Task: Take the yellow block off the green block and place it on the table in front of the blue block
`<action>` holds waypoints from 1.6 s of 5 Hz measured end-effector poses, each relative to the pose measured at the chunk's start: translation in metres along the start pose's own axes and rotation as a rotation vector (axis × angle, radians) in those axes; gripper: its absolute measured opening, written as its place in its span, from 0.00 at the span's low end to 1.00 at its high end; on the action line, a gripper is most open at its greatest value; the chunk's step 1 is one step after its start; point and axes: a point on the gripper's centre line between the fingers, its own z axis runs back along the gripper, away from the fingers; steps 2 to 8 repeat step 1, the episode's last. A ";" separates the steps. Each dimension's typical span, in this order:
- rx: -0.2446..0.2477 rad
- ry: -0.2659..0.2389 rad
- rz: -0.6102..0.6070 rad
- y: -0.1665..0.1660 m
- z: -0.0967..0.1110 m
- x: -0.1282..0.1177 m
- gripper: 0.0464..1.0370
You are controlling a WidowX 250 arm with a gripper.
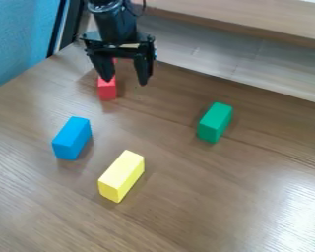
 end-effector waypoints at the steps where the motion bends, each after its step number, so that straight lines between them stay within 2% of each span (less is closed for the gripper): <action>1: 0.008 0.008 0.019 0.003 -0.010 0.014 0.96; 8: 0.008 0.008 0.019 0.003 -0.010 0.014 0.96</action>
